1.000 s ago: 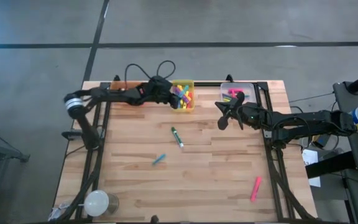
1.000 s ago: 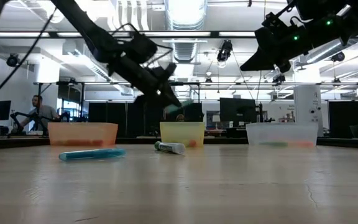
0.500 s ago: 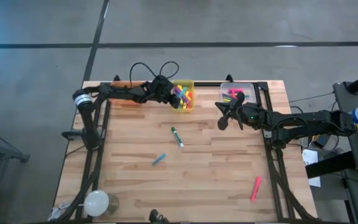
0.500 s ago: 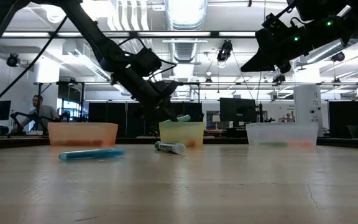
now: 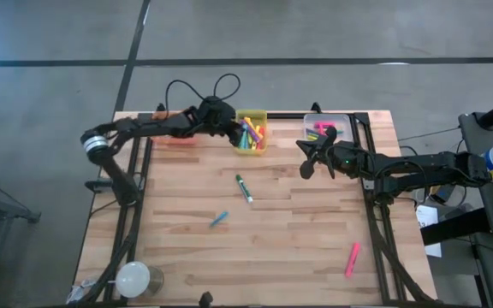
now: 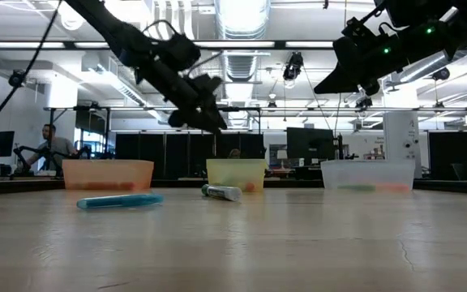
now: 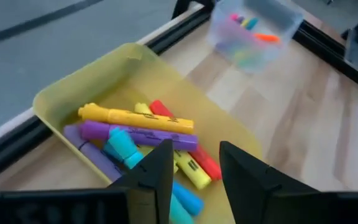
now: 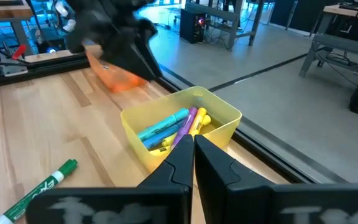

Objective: Pick & Place Markers
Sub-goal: Put the blue pen into the transparent bin

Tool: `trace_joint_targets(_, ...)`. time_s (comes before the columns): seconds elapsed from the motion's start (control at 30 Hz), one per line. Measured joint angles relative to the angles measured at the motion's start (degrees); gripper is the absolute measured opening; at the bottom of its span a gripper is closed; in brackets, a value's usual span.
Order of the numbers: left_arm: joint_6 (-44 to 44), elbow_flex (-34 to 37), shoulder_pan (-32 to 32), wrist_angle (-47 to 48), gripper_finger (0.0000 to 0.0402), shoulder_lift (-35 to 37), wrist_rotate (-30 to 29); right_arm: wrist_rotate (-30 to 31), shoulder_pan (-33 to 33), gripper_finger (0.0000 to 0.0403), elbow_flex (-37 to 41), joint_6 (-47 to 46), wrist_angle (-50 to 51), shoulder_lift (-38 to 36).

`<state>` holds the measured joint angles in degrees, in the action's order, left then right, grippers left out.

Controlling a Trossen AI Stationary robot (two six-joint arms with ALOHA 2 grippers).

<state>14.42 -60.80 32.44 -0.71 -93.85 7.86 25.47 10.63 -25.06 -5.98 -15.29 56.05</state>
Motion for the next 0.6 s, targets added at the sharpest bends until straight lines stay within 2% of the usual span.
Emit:
trace_joint_targets(0.23, -5.72, 0.8, -3.78, 10.64, 0.0097, 8.61, -0.07, 0.0, 0.0, 0.0008, 0.0, 0.0, 0.0, 0.0)
trace_joint_targets(0.37, -7.18, 3.93, -7.97, 13.01, 0.0081, 13.75, -1.11, 0.0, -0.02, 0.0009, 0.0, -0.02, 0.0, 0.0)
trace_joint_targets(0.6, -8.17, 11.42, -17.43, 15.9, 0.0061, 20.14, -6.46, 0.0, 0.0, 0.0009, 0.0, -0.02, -0.01, 0.0)
